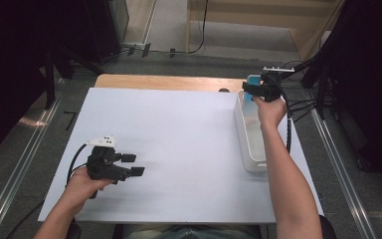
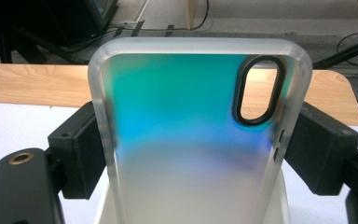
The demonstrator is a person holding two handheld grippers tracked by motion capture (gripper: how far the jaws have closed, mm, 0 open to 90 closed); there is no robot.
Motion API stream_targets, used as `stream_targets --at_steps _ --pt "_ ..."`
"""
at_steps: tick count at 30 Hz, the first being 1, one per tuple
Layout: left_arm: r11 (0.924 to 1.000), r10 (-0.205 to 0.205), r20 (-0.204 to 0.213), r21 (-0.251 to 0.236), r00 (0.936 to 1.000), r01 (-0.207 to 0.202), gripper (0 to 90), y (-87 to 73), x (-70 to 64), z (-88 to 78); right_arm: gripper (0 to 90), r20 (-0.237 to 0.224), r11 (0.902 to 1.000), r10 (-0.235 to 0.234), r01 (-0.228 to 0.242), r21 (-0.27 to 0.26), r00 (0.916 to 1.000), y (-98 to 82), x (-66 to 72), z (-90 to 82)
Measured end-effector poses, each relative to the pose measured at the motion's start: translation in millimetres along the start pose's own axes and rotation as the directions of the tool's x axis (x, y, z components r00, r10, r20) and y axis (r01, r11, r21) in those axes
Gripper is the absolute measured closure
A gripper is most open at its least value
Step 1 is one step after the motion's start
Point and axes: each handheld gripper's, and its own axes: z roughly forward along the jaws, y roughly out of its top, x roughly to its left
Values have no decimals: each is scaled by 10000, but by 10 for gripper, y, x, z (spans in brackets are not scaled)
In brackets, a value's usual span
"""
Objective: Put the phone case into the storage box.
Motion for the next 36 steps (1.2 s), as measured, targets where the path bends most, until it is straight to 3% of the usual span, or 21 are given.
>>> stream_targets --at_steps 19,31,33,36 --pt "10000 -11 -8 13 10000 11 283 0 -2 3 146 154 9997 -256 255 67 9996 -85 3 19" --pt "9999 -43 28 -97 10000 44 284 -1 2 0 141 207 9976 -548 538 432 9983 -127 38 46" --pt "10000 -39 21 -71 10000 39 284 0 3 -2 82 326 9958 -596 572 708 9977 -129 44 55" --pt "10000 -31 24 -72 10000 31 284 -1 1 1 0 -9 9963 -610 610 601 9981 -127 36 48"
